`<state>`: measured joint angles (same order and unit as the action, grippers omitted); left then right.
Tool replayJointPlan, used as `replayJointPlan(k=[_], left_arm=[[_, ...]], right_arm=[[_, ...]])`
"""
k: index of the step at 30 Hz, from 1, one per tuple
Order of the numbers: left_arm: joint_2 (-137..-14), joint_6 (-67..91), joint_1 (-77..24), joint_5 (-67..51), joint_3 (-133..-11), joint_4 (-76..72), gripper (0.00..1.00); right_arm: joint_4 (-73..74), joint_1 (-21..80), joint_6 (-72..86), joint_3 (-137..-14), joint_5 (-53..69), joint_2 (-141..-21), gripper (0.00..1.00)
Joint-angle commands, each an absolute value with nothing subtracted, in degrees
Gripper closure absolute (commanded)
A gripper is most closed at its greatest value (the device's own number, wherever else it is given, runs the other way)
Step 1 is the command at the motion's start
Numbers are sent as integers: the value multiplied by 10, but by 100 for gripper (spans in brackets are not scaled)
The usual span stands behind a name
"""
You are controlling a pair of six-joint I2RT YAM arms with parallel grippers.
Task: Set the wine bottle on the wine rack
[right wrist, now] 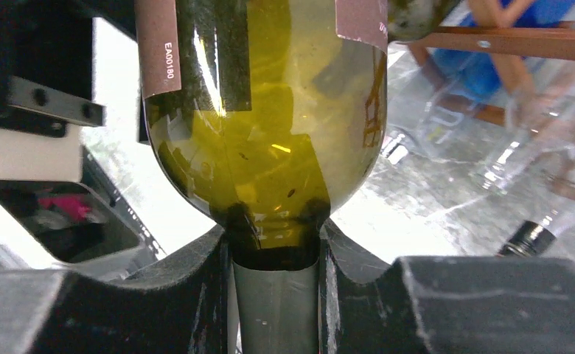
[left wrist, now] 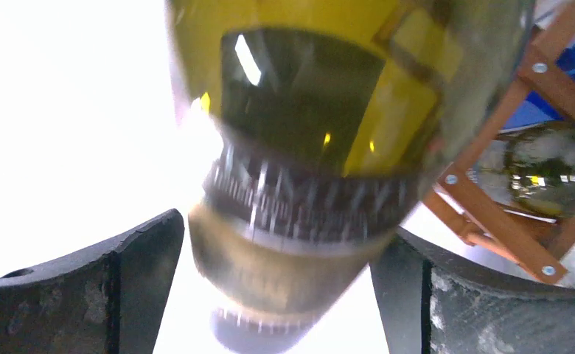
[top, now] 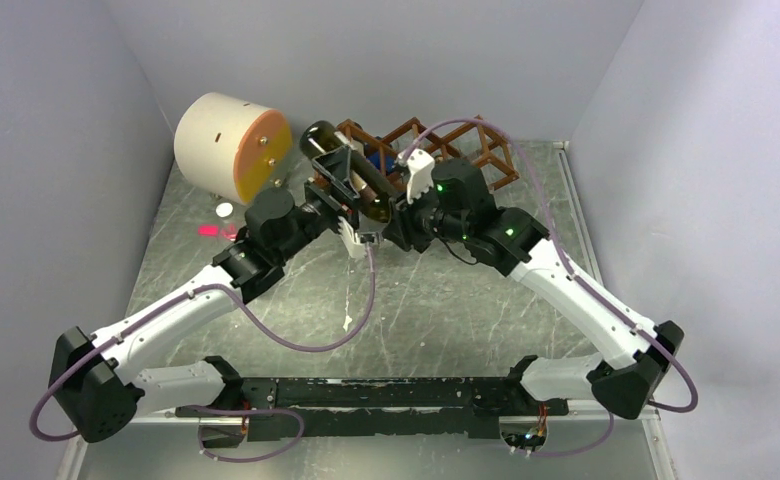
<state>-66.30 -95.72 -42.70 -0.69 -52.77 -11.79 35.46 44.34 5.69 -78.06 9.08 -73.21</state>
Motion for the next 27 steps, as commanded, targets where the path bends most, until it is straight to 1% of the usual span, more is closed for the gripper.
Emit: replayJointPlan(k=[1, 7, 10, 12, 15, 17, 22, 25, 27], left_arm=[[-637, -958, -431, -27, -515, -198, 5], [-621, -912, -431, -42, -515, -179, 5], [-617, -849, -432, -41, -532, -166, 5], [-622, -747, -437, -23, -571, -143, 5], [-633, -541, -439, 14, -645, -79, 5], [-637, -406, -439, 68, -671, -53, 5], [-623, -111, -438, 200, -650, -48, 5], [-613, 17, -436, 178, -638, -2, 5], [-617, 67, -433, 129, -646, 45, 5]], right_arm=[[303, 440, 86, -786, -7, -688, 100], [298, 440, 115, -788, -80, -666, 100], [291, 439, 126, -786, -124, -659, 100], [289, 436, 131, -788, -158, -660, 100], [289, 422, 132, -800, -188, -674, 100], [288, 405, 135, -811, -193, -689, 100], [295, 335, 155, -837, -180, -738, 100], [293, 303, 165, -844, -170, -759, 100], [291, 287, 169, -849, -158, -770, 100]])
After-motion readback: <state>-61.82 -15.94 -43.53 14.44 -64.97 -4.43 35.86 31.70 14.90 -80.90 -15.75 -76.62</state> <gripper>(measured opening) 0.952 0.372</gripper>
